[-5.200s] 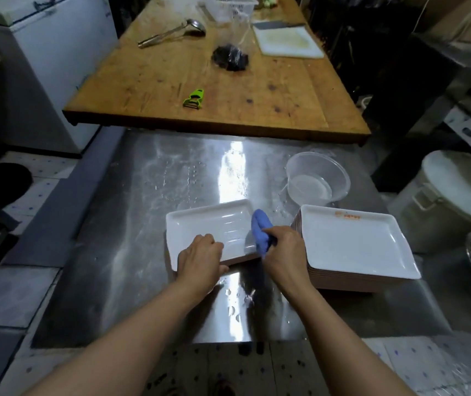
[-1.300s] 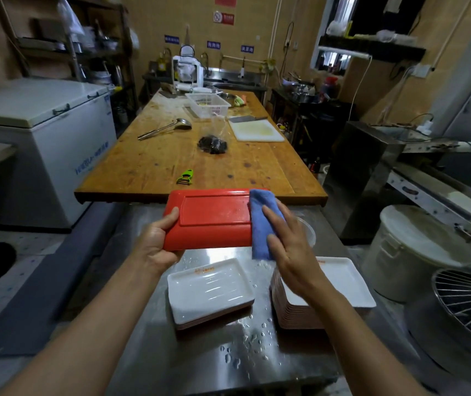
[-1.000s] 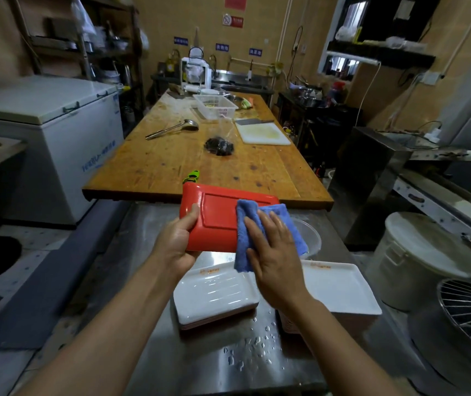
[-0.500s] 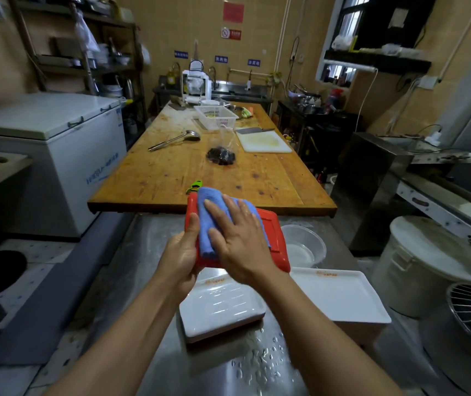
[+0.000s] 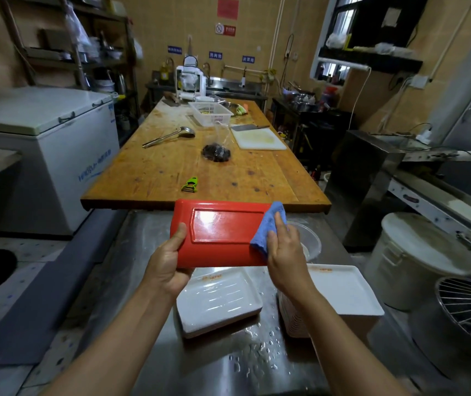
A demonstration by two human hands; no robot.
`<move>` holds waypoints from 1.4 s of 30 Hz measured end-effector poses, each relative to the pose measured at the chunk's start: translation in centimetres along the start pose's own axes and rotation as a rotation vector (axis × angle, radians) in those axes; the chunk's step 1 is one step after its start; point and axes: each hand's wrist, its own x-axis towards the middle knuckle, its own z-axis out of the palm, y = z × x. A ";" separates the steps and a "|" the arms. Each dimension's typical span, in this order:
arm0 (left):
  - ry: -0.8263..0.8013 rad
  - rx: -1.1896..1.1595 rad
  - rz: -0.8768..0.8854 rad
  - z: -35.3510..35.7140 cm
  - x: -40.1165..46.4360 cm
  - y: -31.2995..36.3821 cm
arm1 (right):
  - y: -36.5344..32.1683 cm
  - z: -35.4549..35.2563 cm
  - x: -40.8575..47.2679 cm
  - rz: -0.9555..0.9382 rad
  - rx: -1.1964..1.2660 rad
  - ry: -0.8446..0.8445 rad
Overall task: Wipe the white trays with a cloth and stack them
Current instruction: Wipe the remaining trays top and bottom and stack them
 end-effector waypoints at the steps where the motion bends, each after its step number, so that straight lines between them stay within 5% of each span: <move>1: -0.007 -0.008 -0.004 -0.2 0.1 0.0 | -0.2 0.2 -0.4 0.015 0.042 0.014; 13: 0.039 -0.066 -0.036 -1.6 0.4 2.0 | 2.1 0.5 -3.0 0.175 0.094 0.201; 17: -0.140 0.099 0.008 -1.3 -0.1 2.5 | 2.6 -1.3 -3.1 0.390 0.283 0.259; 22: -0.374 0.588 0.263 0.4 -2.2 1.8 | 2.5 -4.8 -2.6 0.680 0.779 0.159; 26: -0.594 0.974 0.541 2.1 -2.8 -0.3 | 5.1 -6.7 -2.1 0.807 0.786 0.178; 29: -0.837 1.362 0.953 2.4 -2.4 -2.1 | 7.5 -8.3 -1.4 0.836 0.796 0.169; 31: -0.961 1.424 1.180 2.8 -2.3 -3.2 | 9.0 -9.4 -1.4 0.834 0.827 0.071; 36: -1.180 1.491 1.435 4.7 -1.6 -6.2 | 12.7 -11.5 -2.2 0.809 0.699 0.027; 42: -1.214 1.496 1.474 6.0 -0.2 -10.8 | 17.0 -13.5 -2.9 0.842 0.640 -0.069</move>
